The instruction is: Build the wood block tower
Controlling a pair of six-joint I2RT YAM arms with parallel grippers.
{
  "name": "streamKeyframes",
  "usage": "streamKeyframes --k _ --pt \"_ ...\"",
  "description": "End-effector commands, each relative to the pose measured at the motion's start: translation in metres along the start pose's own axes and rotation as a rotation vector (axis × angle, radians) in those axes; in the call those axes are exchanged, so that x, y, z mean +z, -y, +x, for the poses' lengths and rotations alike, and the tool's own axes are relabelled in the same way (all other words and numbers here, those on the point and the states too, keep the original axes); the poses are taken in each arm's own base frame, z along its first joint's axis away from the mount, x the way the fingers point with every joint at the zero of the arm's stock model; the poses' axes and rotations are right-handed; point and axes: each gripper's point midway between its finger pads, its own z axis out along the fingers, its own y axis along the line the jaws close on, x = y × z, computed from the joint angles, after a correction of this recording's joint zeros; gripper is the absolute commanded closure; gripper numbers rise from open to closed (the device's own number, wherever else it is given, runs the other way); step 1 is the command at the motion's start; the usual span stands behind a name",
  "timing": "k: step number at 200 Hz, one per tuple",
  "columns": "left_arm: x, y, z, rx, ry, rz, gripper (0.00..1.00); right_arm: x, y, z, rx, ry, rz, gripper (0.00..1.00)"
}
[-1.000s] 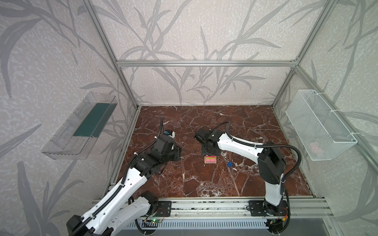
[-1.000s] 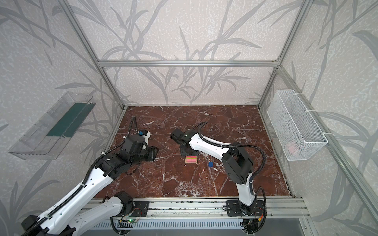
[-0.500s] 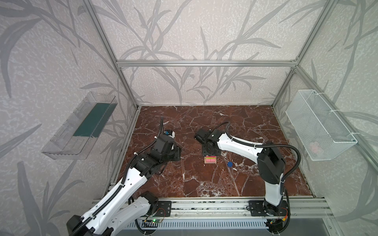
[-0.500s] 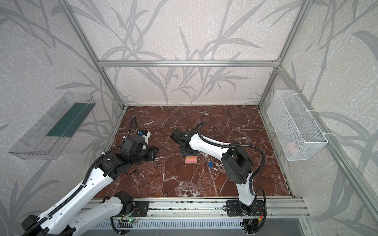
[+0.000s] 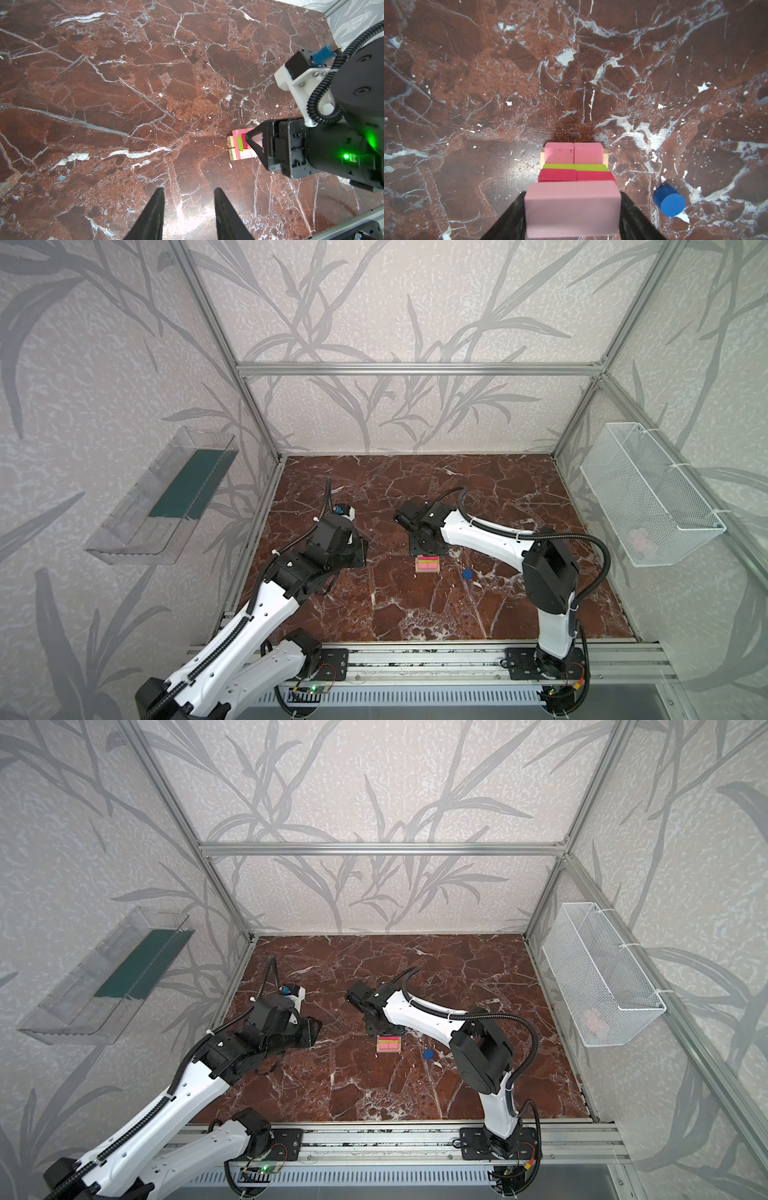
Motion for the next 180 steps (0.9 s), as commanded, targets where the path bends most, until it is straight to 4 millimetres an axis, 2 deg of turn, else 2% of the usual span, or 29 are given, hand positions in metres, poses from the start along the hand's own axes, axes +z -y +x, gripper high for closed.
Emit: streamKeyframes --k 1,180 --pt "0.0024 -0.0077 0.0085 0.012 -0.024 -0.028 0.61 -0.003 0.0021 -0.0012 -0.002 0.006 0.027 0.34" --pt "0.0031 -0.0087 0.0095 0.013 -0.028 -0.034 0.61 -0.0019 0.0049 0.0011 -0.002 -0.002 0.037 0.32"
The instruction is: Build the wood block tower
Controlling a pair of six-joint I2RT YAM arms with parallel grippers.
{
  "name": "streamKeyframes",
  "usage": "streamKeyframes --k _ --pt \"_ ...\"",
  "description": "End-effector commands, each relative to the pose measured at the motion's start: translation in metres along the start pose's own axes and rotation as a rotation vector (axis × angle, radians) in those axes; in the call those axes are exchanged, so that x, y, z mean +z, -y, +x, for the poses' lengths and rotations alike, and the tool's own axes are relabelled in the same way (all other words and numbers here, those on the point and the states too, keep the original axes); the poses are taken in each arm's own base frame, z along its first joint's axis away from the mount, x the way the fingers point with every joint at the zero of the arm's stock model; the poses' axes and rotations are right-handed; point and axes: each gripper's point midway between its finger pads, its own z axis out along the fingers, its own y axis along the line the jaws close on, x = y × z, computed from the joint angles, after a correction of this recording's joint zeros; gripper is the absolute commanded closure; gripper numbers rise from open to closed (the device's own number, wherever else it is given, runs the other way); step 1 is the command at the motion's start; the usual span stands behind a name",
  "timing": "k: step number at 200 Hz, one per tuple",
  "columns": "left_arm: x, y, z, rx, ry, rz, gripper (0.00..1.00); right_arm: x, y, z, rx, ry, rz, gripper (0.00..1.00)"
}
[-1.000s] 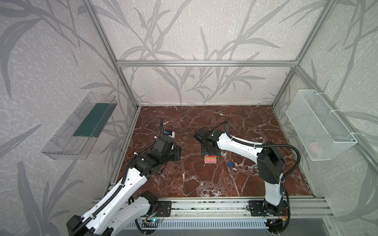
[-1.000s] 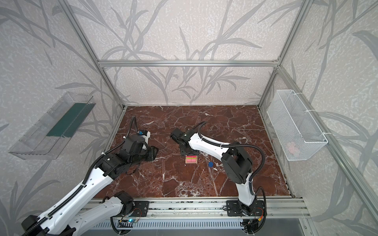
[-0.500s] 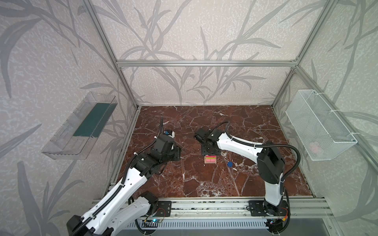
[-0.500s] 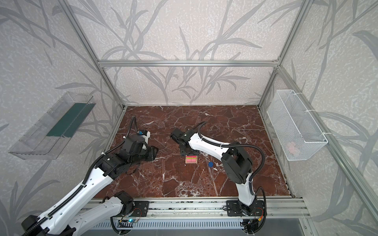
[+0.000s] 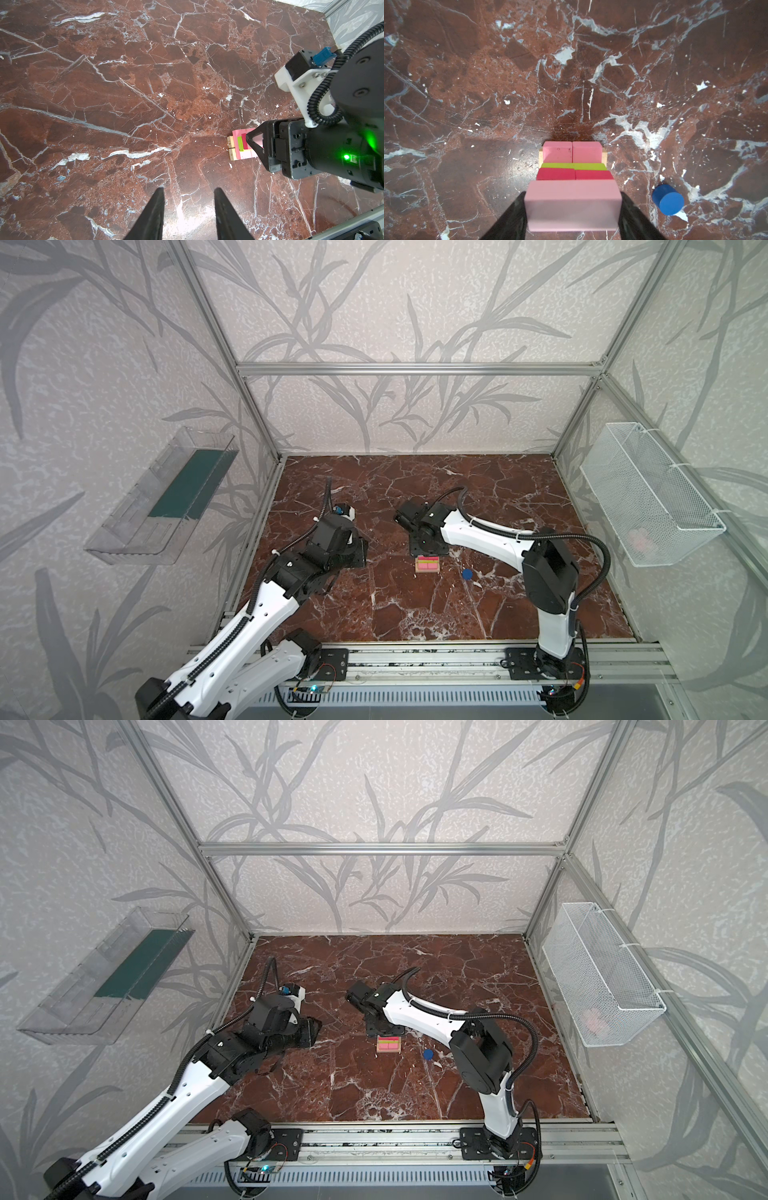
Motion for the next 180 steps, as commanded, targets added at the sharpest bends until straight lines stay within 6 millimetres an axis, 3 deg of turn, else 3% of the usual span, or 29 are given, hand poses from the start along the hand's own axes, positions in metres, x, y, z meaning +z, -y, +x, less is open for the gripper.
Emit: streamKeyframes --k 1,180 --pt "0.0029 -0.0084 0.0089 0.013 -0.026 -0.032 0.61 -0.0022 0.0034 -0.0001 -0.001 0.004 0.03 0.32" --pt "0.0033 -0.0083 0.0092 0.011 -0.027 -0.032 0.61 -0.006 0.005 0.0004 0.003 0.009 0.024 0.38"
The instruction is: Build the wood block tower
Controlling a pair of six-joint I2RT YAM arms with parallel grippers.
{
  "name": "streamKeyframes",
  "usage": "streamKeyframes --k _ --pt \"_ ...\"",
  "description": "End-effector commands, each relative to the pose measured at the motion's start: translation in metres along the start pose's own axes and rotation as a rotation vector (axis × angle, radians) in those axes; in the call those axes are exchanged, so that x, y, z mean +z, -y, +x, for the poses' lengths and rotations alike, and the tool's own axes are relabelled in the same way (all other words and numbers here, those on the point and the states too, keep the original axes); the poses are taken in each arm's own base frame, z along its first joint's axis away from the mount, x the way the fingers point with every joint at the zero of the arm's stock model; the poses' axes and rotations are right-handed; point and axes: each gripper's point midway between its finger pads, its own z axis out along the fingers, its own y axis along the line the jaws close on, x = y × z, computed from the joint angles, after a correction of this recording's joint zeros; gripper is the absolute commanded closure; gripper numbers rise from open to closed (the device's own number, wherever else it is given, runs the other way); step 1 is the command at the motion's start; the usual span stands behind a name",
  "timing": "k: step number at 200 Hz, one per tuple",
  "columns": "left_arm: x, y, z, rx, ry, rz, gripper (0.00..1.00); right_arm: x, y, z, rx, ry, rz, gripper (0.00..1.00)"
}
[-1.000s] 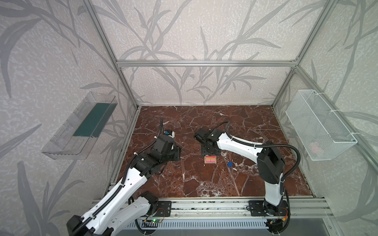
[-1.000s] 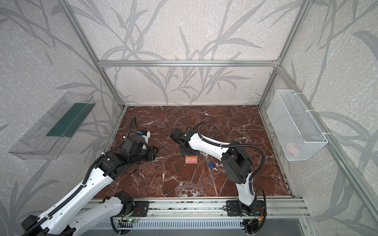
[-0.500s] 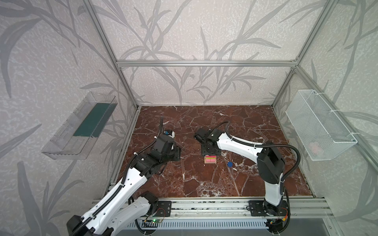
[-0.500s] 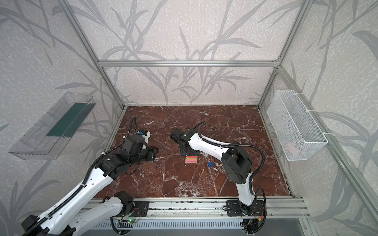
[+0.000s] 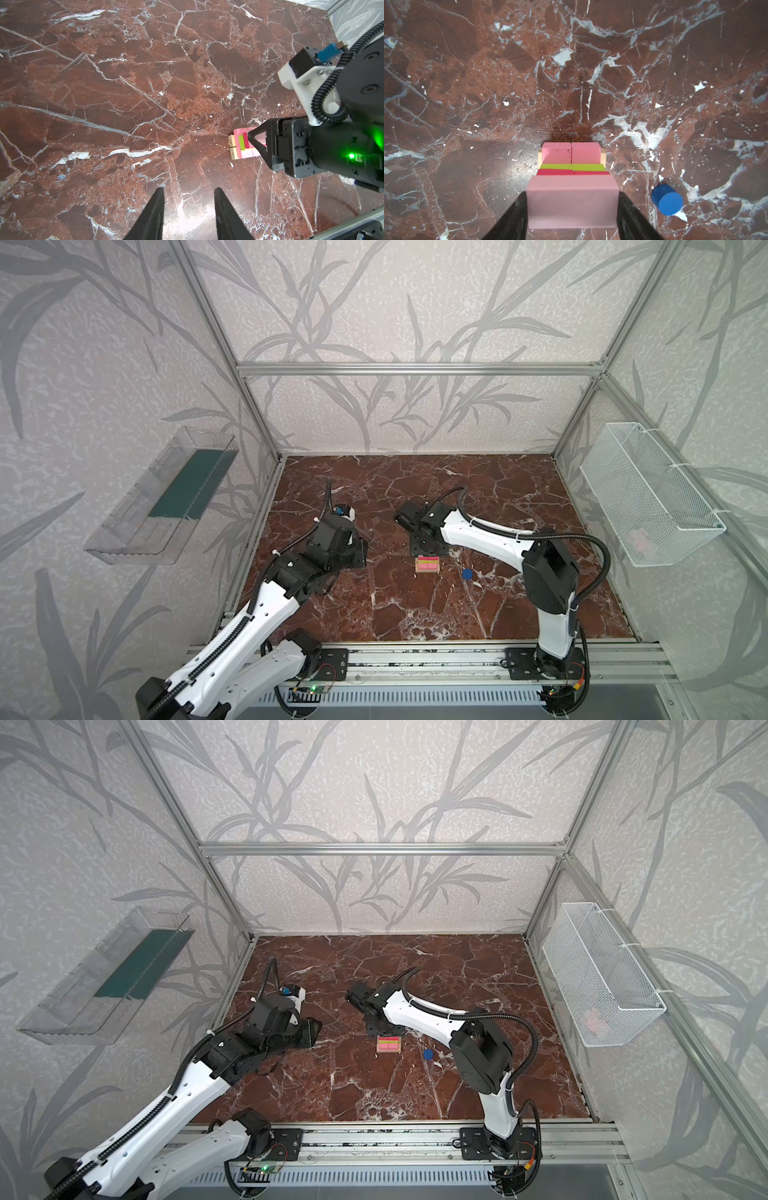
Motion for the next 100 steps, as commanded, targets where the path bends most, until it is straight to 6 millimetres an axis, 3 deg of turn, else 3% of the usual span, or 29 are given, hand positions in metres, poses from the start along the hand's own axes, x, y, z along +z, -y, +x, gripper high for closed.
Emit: streamKeyframes --k 1,100 --pt "0.0019 -0.0071 0.0069 0.01 -0.021 -0.028 0.61 -0.0059 0.0043 0.0011 0.003 0.004 0.02 0.38" --pt "0.0026 -0.0066 0.0066 0.01 -0.021 -0.026 0.61 -0.0067 0.0043 0.0035 -0.003 -0.008 0.015 0.39"
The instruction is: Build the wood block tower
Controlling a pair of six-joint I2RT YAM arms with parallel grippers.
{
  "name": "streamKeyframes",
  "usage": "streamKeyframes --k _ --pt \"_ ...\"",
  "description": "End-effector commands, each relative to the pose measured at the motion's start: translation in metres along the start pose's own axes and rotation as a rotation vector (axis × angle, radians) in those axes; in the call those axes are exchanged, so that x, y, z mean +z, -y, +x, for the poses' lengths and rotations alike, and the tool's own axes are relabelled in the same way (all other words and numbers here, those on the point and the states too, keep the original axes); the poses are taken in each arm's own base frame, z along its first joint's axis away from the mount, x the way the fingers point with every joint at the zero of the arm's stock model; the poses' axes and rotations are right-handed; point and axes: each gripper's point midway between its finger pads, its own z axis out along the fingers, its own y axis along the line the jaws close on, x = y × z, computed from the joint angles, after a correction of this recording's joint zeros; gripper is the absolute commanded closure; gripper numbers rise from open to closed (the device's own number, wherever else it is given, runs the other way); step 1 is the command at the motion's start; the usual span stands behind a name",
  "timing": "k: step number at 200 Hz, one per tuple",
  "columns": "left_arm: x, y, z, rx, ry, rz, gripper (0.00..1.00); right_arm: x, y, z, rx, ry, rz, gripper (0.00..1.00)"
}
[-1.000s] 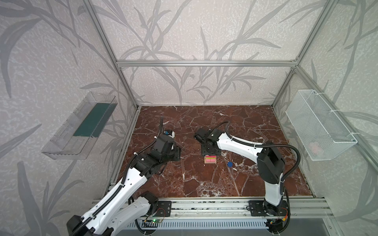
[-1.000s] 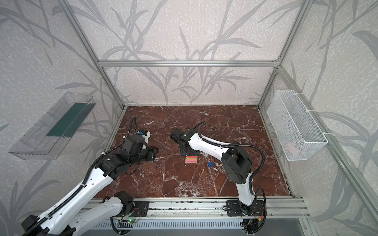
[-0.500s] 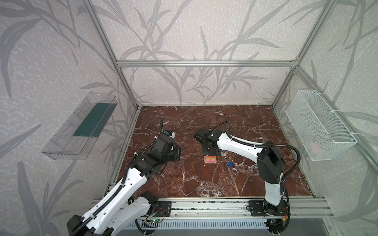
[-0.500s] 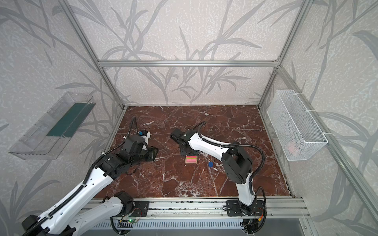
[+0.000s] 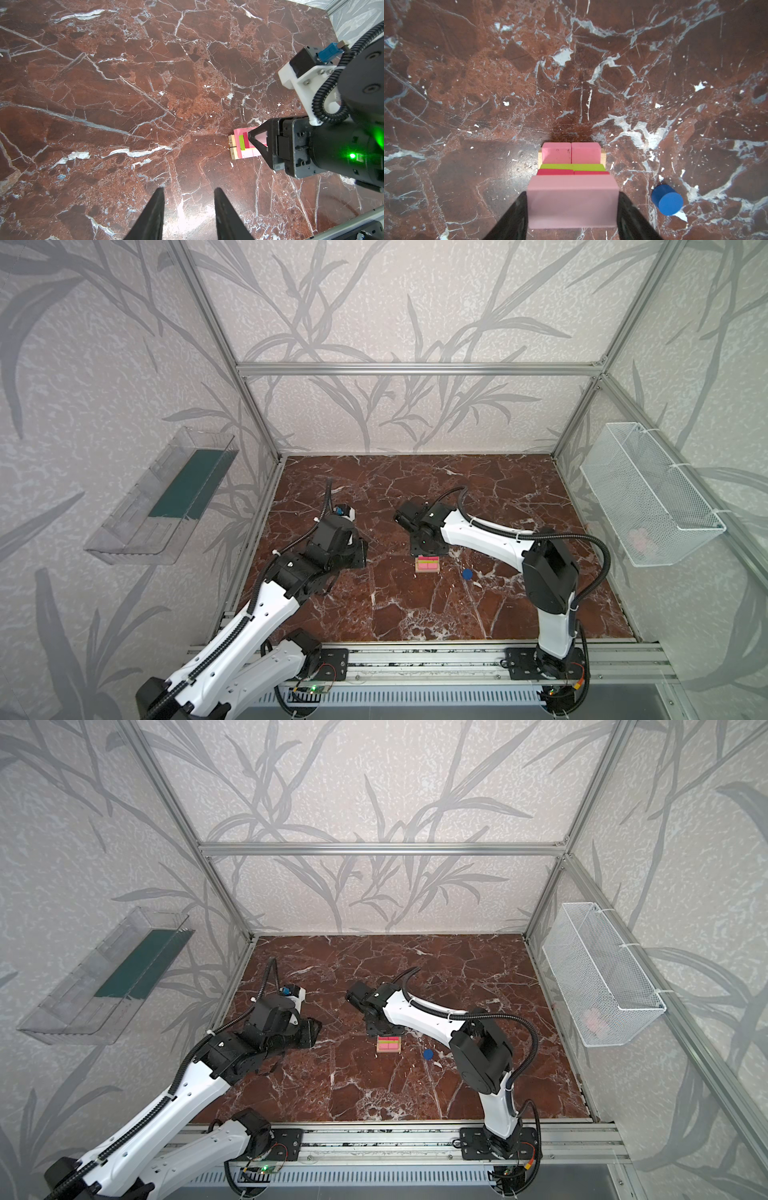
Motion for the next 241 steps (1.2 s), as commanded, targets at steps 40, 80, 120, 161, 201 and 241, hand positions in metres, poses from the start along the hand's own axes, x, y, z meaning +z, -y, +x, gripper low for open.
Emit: streamKeyframes --k 40,80,120,161,201,241 --pt "0.003 -0.006 0.006 0.011 -0.019 -0.026 0.61 -0.01 0.004 0.002 -0.005 -0.005 0.01 0.39" --pt "0.002 -0.006 0.006 0.012 -0.019 -0.025 0.61 -0.014 0.003 0.001 -0.012 -0.004 0.007 0.4" --pt "0.001 -0.007 0.006 0.011 -0.015 -0.026 0.61 -0.018 0.003 -0.001 -0.016 0.001 0.006 0.4" --pt "0.002 -0.007 0.007 0.011 -0.018 -0.026 0.61 -0.019 0.001 -0.002 -0.014 0.002 -0.002 0.4" --pt "0.002 -0.007 0.007 0.01 -0.018 -0.026 0.61 -0.016 -0.001 0.001 -0.013 -0.012 -0.011 0.4" --pt "0.002 -0.007 0.007 0.01 -0.018 -0.027 0.61 -0.013 -0.001 0.002 -0.011 -0.019 -0.007 0.4"
